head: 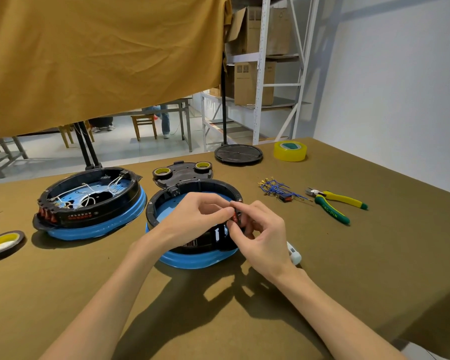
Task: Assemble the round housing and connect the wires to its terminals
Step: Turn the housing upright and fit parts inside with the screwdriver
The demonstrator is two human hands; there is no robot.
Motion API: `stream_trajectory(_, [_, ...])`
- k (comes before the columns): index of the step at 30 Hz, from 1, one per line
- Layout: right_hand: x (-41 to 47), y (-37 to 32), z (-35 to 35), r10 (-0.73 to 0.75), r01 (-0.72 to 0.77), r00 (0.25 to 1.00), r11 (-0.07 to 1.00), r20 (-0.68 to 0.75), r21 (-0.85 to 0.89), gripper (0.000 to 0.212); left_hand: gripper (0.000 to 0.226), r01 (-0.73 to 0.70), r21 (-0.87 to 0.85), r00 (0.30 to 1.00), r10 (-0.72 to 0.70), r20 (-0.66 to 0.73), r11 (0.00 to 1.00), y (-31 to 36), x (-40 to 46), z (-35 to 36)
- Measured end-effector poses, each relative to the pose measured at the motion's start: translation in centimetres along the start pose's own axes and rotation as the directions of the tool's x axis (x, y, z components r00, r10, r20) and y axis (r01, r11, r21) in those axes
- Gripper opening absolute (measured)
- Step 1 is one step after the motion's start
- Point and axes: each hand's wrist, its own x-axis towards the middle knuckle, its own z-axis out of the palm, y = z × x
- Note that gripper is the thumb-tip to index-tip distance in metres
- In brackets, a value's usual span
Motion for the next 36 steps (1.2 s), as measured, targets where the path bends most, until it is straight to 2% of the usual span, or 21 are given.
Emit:
stream_trajectory(8, [0.0,0.3,0.0,-0.014,0.013,1.0,0.998,-0.009,-0.056,0.036,0.022,-0.015,-0.016,0.999,0.014,-0.032,1.0,0.0,0.0,0.3])
stream_trajectory(13, [0.1,0.5,0.1,0.033,-0.036,0.999,0.996,-0.039,-0.077,0.036,0.017,-0.008,0.031,0.991,0.012,-0.13,0.999,0.1,0.2,0.1])
stream_trajectory(15, [0.2,0.4,0.1,0.14,-0.139,0.99,0.99,-0.032,0.031,0.031,0.02,-0.003,0.008,0.986,0.005,-0.168,1.0,0.2,0.3,-0.2])
stream_trajectory(18, [0.5,-0.2,0.1,0.33,-0.337,0.941,0.898,0.077,0.283,0.028,0.029,-0.028,-0.001,0.984,0.027,-0.174,1.0,0.3,0.0,-0.6])
stream_trajectory(22, [1.2,-0.2,-0.6,0.416,-0.445,0.892,0.734,0.178,0.513,0.024,0.024,-0.068,0.043,0.983,0.075,-0.169,0.997,0.2,-0.2,-0.4])
stream_trajectory(26, [1.1,-0.1,-0.6,0.44,-0.453,0.889,0.799,0.128,0.396,0.02,0.031,-0.098,0.222,0.984,0.128,-0.124,0.97,0.2,0.0,0.1])
stream_trajectory(28, [0.9,0.1,-0.6,0.434,-0.443,0.895,0.834,0.103,0.33,0.021,0.039,-0.038,0.235,0.995,0.058,-0.079,0.971,0.1,0.1,-0.3])
stream_trajectory(32, [0.2,0.2,-0.7,0.251,-0.253,0.962,0.967,0.103,0.006,0.03,0.039,0.101,0.283,0.993,-0.112,0.022,0.954,-0.4,-0.3,-1.6])
stream_trajectory(34, [-0.1,0.0,-0.6,0.193,-0.186,0.974,0.98,0.117,-0.071,0.038,0.033,0.096,0.335,0.987,-0.132,0.087,0.937,-0.5,-0.4,-1.7])
stream_trajectory(36, [0.0,0.0,-0.8,0.18,-0.171,0.979,0.98,0.095,-0.097,0.036,0.028,0.093,0.341,0.99,-0.123,0.067,0.935,-0.4,-0.3,-1.2])
